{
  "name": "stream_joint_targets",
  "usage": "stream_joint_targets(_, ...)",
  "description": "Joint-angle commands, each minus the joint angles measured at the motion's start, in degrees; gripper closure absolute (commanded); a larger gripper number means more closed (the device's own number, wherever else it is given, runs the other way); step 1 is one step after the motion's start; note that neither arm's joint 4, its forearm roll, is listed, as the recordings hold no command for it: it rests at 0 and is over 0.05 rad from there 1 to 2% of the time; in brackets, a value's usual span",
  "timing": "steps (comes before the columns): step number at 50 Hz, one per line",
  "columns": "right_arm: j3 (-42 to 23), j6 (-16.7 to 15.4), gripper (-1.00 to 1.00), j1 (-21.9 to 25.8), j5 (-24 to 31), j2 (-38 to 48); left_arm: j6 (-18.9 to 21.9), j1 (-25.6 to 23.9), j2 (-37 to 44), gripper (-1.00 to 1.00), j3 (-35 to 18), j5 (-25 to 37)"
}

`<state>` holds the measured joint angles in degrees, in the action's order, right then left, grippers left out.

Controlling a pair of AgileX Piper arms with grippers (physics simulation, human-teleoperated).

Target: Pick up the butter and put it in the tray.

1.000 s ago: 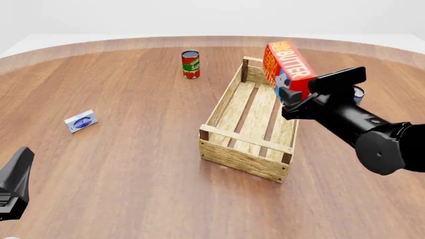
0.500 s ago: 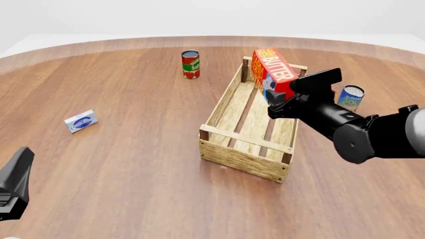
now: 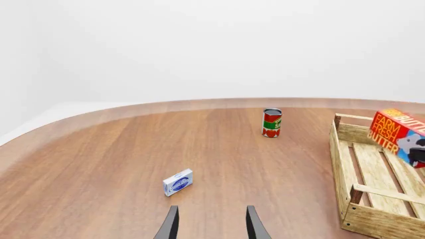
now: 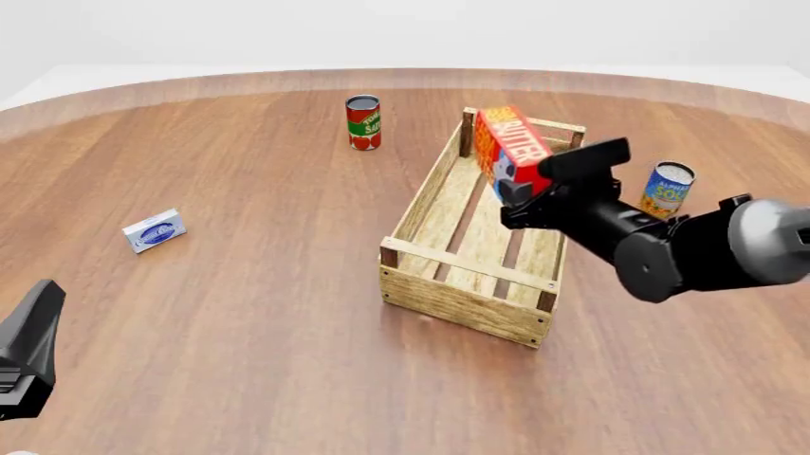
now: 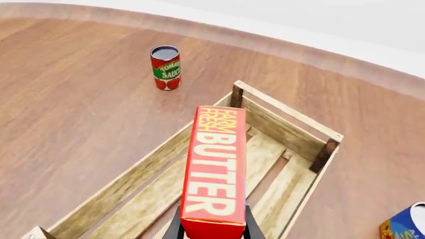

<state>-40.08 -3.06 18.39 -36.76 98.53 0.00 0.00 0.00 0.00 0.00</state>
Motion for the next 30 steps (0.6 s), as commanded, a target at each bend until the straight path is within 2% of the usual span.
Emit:
stream_joint_targets(1,-0.68,2.19,1.00,0.43,-0.56,0.86,0.00,0.00,0.00,-1.00,0.00,0.00)
stream_joint_targets(30,-2.85,0.92,1.00,2.22,2.35,4.06,0.00,0.00,0.00,-1.00,0.00,0.00)
